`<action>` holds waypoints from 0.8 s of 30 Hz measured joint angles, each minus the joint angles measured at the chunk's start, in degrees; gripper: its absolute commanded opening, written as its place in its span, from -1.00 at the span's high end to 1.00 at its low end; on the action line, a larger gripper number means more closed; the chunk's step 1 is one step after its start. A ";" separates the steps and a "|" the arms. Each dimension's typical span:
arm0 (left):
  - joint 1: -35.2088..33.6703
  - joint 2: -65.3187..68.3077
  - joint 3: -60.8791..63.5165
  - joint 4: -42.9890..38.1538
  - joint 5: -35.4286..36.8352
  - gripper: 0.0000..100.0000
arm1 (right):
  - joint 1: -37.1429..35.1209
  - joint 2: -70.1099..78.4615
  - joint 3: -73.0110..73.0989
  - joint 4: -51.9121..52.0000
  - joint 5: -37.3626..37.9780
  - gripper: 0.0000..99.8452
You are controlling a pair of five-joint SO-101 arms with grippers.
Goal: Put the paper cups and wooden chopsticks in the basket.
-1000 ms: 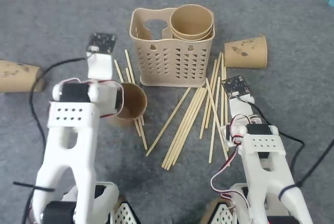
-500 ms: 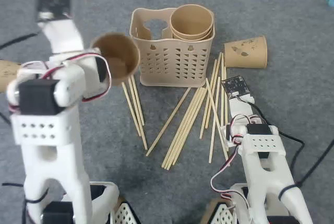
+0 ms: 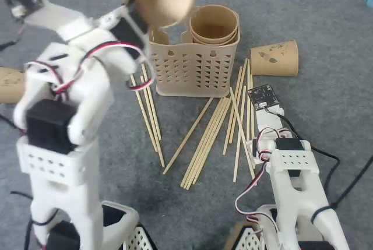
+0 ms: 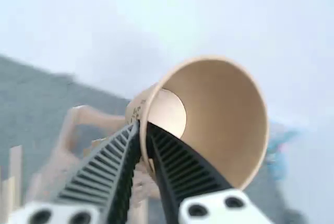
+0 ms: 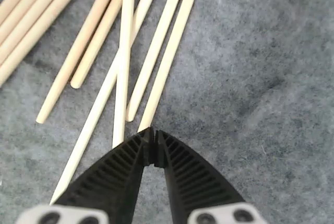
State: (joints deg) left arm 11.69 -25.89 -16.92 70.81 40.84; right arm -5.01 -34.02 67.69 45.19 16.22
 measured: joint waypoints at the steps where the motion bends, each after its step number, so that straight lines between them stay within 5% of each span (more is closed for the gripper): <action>1: 1.14 1.23 -0.62 -1.05 0.44 0.98 | 0.00 0.00 0.00 0.00 0.00 0.98; 12: 4.75 27.52 -20.13 1.85 1.23 0.98 | 0.00 0.00 0.00 0.00 0.00 0.98; 24: 3.52 47.21 -37.63 15.30 1.23 0.96 | 0.00 0.00 0.00 0.00 0.00 0.98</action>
State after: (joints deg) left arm 15.21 21.32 -54.55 86.11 42.07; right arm -5.01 -34.02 67.69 45.19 16.22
